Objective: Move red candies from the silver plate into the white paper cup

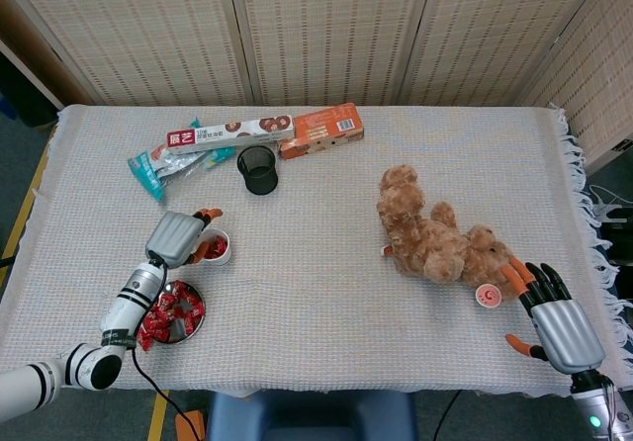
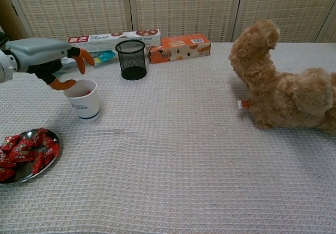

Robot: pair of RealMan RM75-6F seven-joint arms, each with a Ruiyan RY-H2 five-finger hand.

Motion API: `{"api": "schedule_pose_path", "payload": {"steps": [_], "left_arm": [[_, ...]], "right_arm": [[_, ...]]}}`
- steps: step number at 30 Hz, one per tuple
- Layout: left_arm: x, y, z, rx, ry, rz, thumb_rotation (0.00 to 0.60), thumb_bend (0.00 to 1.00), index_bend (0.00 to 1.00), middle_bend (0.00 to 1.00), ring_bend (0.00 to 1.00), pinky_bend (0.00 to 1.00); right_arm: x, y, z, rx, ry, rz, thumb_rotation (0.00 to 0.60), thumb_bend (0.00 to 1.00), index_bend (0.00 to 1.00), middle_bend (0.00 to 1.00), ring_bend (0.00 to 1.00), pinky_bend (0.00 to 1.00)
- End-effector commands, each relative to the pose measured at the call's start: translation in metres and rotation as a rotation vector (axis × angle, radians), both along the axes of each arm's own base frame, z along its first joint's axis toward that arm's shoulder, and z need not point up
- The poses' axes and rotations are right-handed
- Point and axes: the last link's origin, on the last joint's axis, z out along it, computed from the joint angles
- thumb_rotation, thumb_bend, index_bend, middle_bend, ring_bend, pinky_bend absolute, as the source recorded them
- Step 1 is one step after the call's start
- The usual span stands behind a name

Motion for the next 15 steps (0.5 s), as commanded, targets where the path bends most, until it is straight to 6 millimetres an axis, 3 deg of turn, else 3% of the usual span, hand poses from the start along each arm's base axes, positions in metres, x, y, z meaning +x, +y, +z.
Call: {"api": "schedule_pose_path", "payload": {"steps": [1, 5, 8, 11, 15], "left_arm": [[0.0, -0.002, 0.001, -0.005, 0.0, -0.002, 0.6, 0.46, 0.15, 0.24, 0.88, 1.0], [0.002, -0.013, 0.008, 0.003, -0.021, -0.027, 0.6, 0.45, 0.15, 0.24, 0.88, 1.0], [0.001, -0.035, 0.018, 0.008, -0.059, -0.068, 0.6, 0.44, 0.12, 0.22, 0.88, 1.0], [-0.012, -0.064, 0.03, -0.002, -0.085, -0.081, 0.6, 0.44, 0.08, 0.17, 0.88, 1.0], [-0.045, -0.106, 0.043, 0.001, -0.098, -0.055, 0.6, 0.43, 0.05, 0.14, 0.87, 1.0]], "right_arm": [[0.0, 0.0, 0.001, -0.002, 0.0, -0.001, 0.6, 0.06, 0.0, 0.0, 0.0, 0.0], [0.0, 0.001, 0.001, 0.0, -0.001, 0.004, 0.6, 0.06, 0.0, 0.0, 0.0, 0.0], [0.002, 0.003, 0.002, -0.002, -0.006, 0.013, 0.6, 0.06, 0.0, 0.0, 0.0, 0.0], [0.003, 0.005, 0.004, -0.009, -0.017, 0.029, 0.6, 0.06, 0.0, 0.0, 0.0, 0.0], [0.006, 0.009, 0.004, -0.006, -0.027, 0.054, 0.6, 0.06, 0.0, 0.0, 0.0, 0.0]]}}
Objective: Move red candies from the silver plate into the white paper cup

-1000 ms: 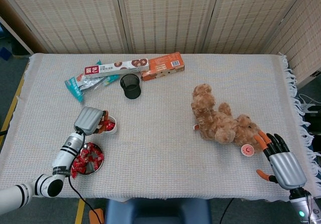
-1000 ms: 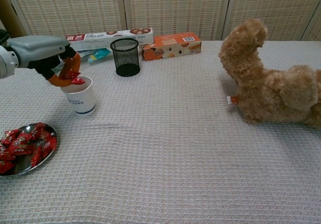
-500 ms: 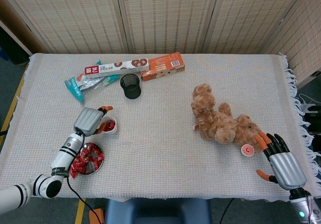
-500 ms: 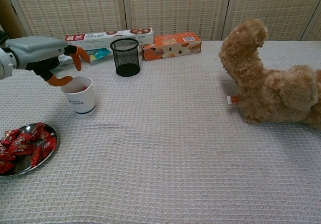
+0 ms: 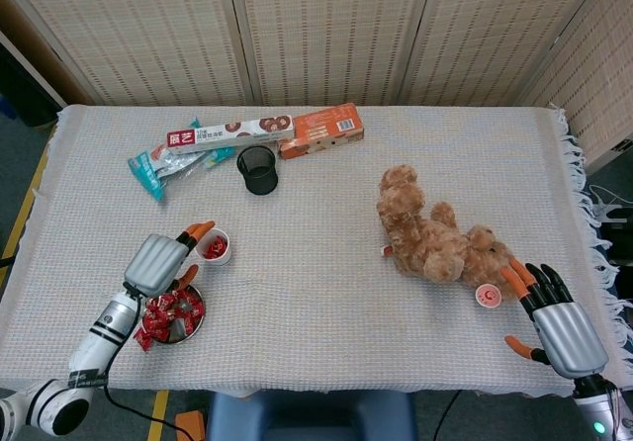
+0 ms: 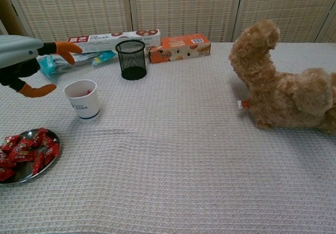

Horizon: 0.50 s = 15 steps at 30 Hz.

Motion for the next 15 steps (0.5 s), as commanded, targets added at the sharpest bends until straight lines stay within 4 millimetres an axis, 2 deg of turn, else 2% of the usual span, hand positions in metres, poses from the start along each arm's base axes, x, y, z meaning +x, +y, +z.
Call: {"api": "schedule_pose_path", "payload": {"steps": [1, 6, 9, 15], "left_arm": [[-0.036, -0.049, 0.016, -0.012, -0.028, 0.045, 0.6, 0.42, 0.05, 0.14, 0.87, 1.0], [-0.072, -0.094, 0.022, -0.075, -0.09, 0.153, 0.6, 0.42, 0.02, 0.13, 0.87, 1.0], [-0.088, -0.114, 0.021, -0.108, -0.105, 0.195, 0.6, 0.42, 0.0, 0.12, 0.87, 1.0], [-0.113, -0.14, 0.009, -0.102, -0.091, 0.256, 0.6, 0.4, 0.0, 0.12, 0.87, 1.0]], "right_arm": [[0.001, 0.003, 0.0, 0.006, -0.005, 0.014, 0.6, 0.06, 0.0, 0.0, 0.0, 0.0], [0.004, 0.006, -0.003, 0.024, -0.008, 0.034, 0.6, 0.06, 0.0, 0.0, 0.0, 0.0], [0.005, 0.007, -0.006, 0.038, -0.005, 0.042, 0.6, 0.06, 0.0, 0.0, 0.0, 0.0], [0.007, 0.009, -0.008, 0.056, -0.005, 0.051, 0.6, 0.06, 0.0, 0.0, 0.0, 0.0]]}}
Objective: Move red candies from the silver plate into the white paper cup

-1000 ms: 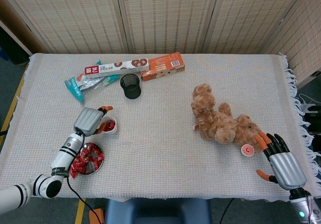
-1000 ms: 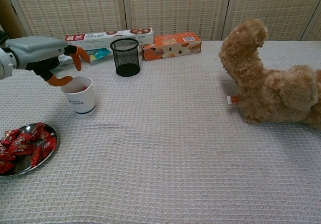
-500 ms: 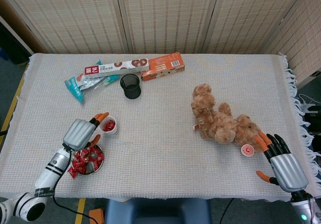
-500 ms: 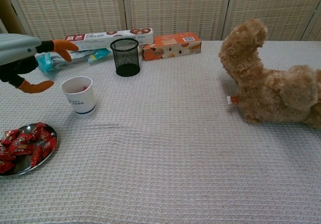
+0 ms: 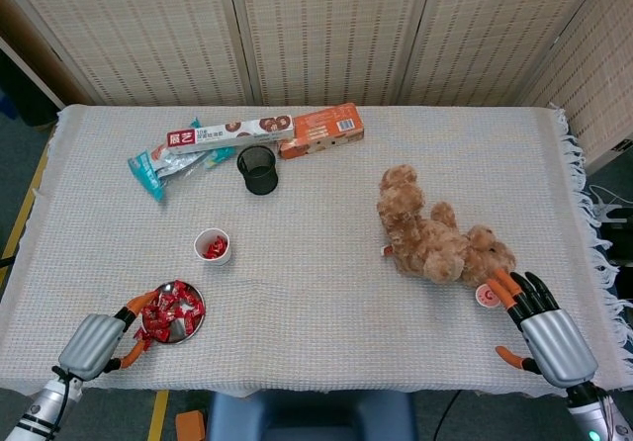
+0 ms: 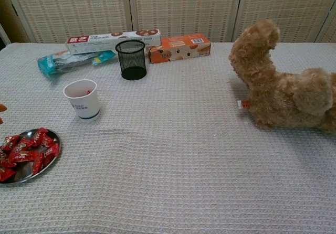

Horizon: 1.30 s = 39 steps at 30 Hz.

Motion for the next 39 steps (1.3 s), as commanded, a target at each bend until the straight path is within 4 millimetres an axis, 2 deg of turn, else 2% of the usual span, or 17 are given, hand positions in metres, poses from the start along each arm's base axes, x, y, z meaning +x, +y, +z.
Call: {"api": "schedule_pose_path", "payload": {"steps": [1, 6, 10, 14, 18, 32, 39], "left_arm": [[-0.014, -0.016, -0.008, -0.01, 0.001, 0.033, 0.6, 0.4, 0.0, 0.12, 0.87, 1.0], [-0.027, -0.024, -0.016, 0.044, 0.033, 0.058, 0.6, 0.39, 0.0, 0.13, 0.87, 1.0], [-0.029, -0.027, -0.028, 0.097, 0.049, 0.062, 0.6, 0.39, 0.0, 0.15, 0.87, 1.0], [-0.025, -0.029, -0.039, 0.191, 0.059, 0.04, 0.6, 0.39, 0.0, 0.27, 0.87, 1.0], [-0.025, -0.031, -0.048, 0.22, 0.096, 0.039, 0.6, 0.38, 0.01, 0.3, 0.87, 1.0], [-0.03, -0.022, -0.062, 0.185, 0.168, 0.072, 0.6, 0.38, 0.01, 0.3, 0.87, 1.0], [-0.03, -0.021, -0.068, 0.18, 0.182, 0.067, 0.6, 0.38, 0.03, 0.4, 0.87, 1.0]], "right_arm": [[0.0, 0.0, 0.0, 0.003, 0.0, 0.001, 0.6, 0.06, 0.0, 0.0, 0.0, 0.0], [0.0, 0.001, 0.001, 0.008, -0.002, 0.005, 0.6, 0.06, 0.0, 0.0, 0.0, 0.0], [0.0, 0.002, 0.0, 0.012, -0.001, 0.007, 0.6, 0.06, 0.0, 0.0, 0.0, 0.0], [0.001, 0.003, 0.0, 0.016, -0.001, 0.01, 0.6, 0.06, 0.0, 0.0, 0.0, 0.0], [0.0, 0.003, 0.002, 0.007, -0.004, 0.01, 0.6, 0.06, 0.0, 0.0, 0.0, 0.0], [0.0, 0.004, 0.004, 0.004, -0.006, 0.011, 0.6, 0.06, 0.0, 0.0, 0.0, 0.0], [-0.001, 0.003, 0.004, 0.004, -0.004, 0.007, 0.6, 0.06, 0.0, 0.0, 0.0, 0.0]]}}
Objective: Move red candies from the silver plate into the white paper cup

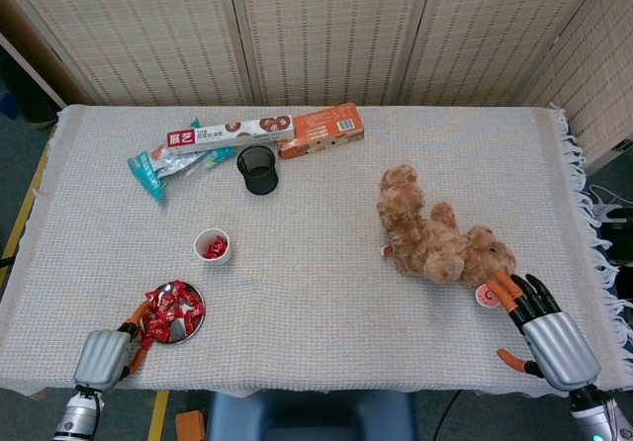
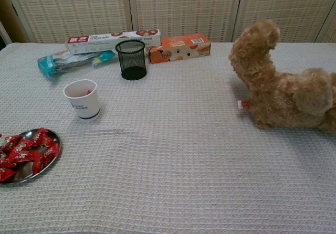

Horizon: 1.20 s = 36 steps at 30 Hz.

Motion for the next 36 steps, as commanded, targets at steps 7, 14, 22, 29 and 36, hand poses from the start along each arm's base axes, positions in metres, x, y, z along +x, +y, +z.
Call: {"api": "schedule_pose_path", "payload": {"steps": [7, 14, 22, 29, 36], "left_arm": [[0.0003, 0.0004, -0.006, -0.016, 0.004, -0.002, 0.6, 0.37, 0.04, 0.41, 0.87, 1.0], [0.0054, 0.0026, -0.0085, -0.014, 0.008, -0.026, 0.6, 0.37, 0.08, 0.44, 0.87, 1.0], [0.0038, 0.0031, -0.0093, 0.0, 0.001, -0.03, 0.6, 0.38, 0.35, 0.53, 0.87, 1.0], [0.0016, 0.0039, -0.0085, 0.004, -0.001, -0.029, 0.6, 0.38, 0.43, 0.57, 0.87, 1.0], [0.0032, 0.0065, -0.0047, 0.016, -0.018, -0.036, 0.6, 0.38, 0.46, 0.58, 0.87, 1.0]], "right_arm": [[-0.0003, -0.0006, -0.0006, 0.001, 0.003, -0.003, 0.6, 0.06, 0.0, 0.0, 0.0, 0.0], [-0.0007, -0.0018, -0.0012, 0.002, 0.004, -0.008, 0.6, 0.06, 0.0, 0.0, 0.0, 0.0], [-0.0016, -0.0029, -0.001, 0.0, 0.006, -0.012, 0.6, 0.06, 0.0, 0.0, 0.0, 0.0], [-0.0014, -0.0032, -0.0018, 0.0, 0.008, -0.014, 0.6, 0.06, 0.0, 0.0, 0.0, 0.0], [-0.0019, -0.004, -0.0027, 0.002, 0.011, -0.017, 0.6, 0.06, 0.0, 0.0, 0.0, 0.0]]}}
